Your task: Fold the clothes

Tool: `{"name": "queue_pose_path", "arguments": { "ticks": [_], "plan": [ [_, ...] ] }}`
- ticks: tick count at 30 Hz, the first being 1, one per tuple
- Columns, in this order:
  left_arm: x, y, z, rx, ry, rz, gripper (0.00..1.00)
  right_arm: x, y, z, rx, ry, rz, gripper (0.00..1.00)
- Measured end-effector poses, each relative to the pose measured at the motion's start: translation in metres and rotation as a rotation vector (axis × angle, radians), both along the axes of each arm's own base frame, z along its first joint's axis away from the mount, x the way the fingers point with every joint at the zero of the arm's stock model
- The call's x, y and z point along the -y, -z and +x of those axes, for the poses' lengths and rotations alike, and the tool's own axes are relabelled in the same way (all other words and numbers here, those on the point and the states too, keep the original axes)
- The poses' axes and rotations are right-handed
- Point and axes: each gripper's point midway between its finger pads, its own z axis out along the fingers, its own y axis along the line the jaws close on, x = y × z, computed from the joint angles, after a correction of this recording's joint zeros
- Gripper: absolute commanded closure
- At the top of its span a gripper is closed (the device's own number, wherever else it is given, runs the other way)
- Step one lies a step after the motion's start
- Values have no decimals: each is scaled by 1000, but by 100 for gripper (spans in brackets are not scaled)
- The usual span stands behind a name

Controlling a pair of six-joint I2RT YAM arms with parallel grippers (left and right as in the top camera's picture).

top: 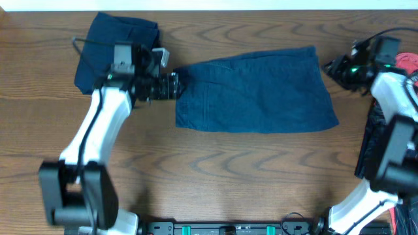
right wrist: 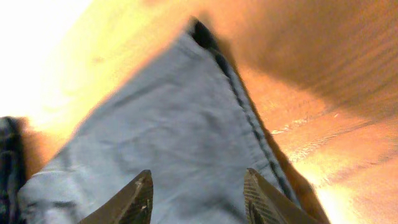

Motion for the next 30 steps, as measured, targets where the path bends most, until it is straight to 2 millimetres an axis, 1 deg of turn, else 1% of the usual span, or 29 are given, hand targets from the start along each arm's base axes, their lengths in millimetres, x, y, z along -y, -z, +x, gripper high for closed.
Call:
{"name": "queue_pose_path", "arguments": {
  "ticks": [2, 4, 5, 7, 10, 13, 14, 16, 19, 21, 26, 30],
  "plan": [
    [0, 8, 16, -14, 4, 15, 22, -1, -29, -5, 46, -8, -17, 52],
    [-2, 17, 30, -19, 4, 33, 22, -4, -45, -12, 57, -13, -22, 52],
    [-3, 21, 37, -18, 4, 43, 22, -5, -48, -16, 52, -14, -21, 53],
    [-3, 31, 47, -8, 11, 54, 22, -7, -46, -22, 27, -18, -16, 53],
    [-3, 49, 61, 5, 13, 67, 22, -10, -34, -36, -50, -18, -4, 53],
    [0, 73, 72, 13, 19, 75, 22, -8, -25, -48, -115, -7, -20, 54],
    [2, 79, 75, 17, 24, 75, 23, -6, -23, -52, -134, -2, -27, 54],
    [7, 92, 80, 28, 39, 79, 30, -4, -18, -58, -169, 9, -44, 54],
    [19, 106, 83, 39, 69, 83, 46, -1, -14, -65, -203, 20, -61, 55],
    [24, 109, 84, 49, 85, 88, 53, 1, -13, -66, -214, 25, -68, 56],
    [27, 111, 82, 49, 94, 108, 53, 2, -12, -68, -221, 30, -78, 55],
    [22, 113, 78, 22, 83, 139, 52, 3, -12, -67, -221, 33, -83, 56]
  ]
}}
